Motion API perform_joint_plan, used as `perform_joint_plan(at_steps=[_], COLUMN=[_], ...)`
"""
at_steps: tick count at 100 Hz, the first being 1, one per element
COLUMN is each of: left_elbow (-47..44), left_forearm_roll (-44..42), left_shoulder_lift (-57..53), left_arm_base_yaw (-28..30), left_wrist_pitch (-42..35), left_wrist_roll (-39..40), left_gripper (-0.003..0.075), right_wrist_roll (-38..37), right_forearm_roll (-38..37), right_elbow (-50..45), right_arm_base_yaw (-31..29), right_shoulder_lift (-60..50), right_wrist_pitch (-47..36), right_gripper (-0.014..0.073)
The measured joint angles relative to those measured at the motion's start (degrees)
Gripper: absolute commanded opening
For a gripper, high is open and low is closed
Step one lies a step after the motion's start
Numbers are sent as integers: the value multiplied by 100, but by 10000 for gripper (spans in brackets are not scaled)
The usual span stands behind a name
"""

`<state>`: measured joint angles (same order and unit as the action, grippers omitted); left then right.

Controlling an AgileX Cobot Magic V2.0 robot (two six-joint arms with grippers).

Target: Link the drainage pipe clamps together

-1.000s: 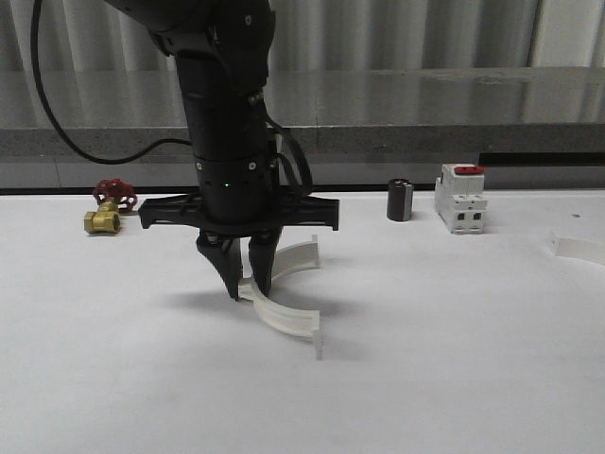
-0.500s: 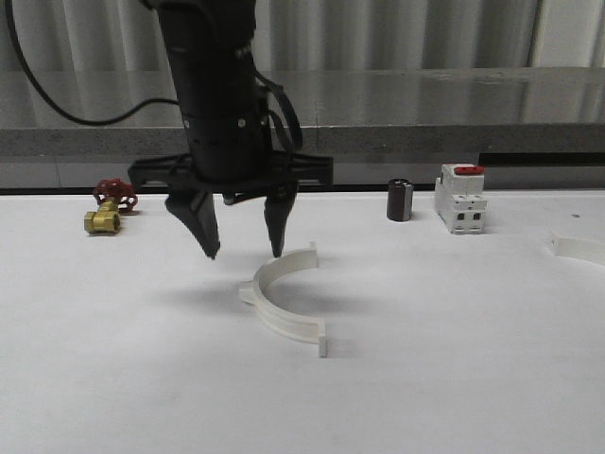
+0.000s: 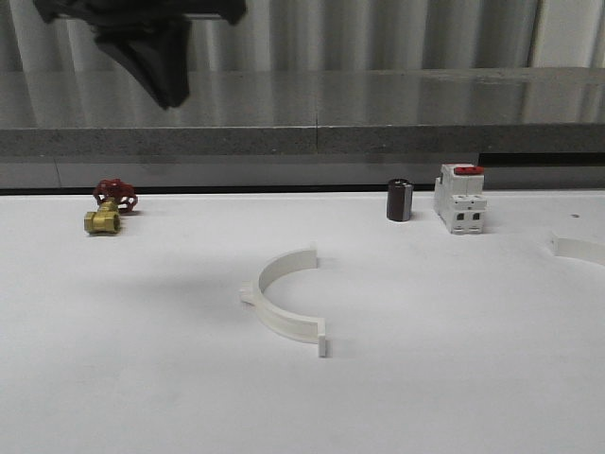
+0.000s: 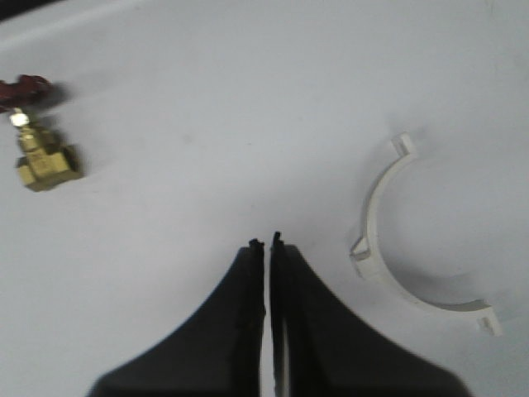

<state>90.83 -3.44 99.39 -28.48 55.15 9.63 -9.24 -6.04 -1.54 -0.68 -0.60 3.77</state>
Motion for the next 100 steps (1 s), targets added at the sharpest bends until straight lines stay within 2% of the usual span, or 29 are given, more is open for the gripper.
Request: perform_joint_plan(at_steps=[15, 42, 67, 100], left_elbow=[-659, -2530, -4114, -5344], left_forearm_roll=[143, 194, 378, 492], left_shoulder_lift=[-761, -2379, -4114, -6608], left_arm_base_yaw=[638, 1591, 2084, 2295], left_wrist_pitch=[-222, -719, -1069, -931], left_wrist_roll=[-269, -377, -377, -386], left_gripper=[-20, -20, -20, -20], right_wrist_roll=[0, 0, 0, 0], right_forearm_roll=[0, 0, 0, 0], right_elbow=[0, 0, 0, 0], right_arm_base_yaw=[0, 0, 0, 0], right_shoulder_lift=[0, 0, 0, 0], right_wrist_pitch=[0, 0, 0, 0], right_gripper=[-67, -67, -67, -67])
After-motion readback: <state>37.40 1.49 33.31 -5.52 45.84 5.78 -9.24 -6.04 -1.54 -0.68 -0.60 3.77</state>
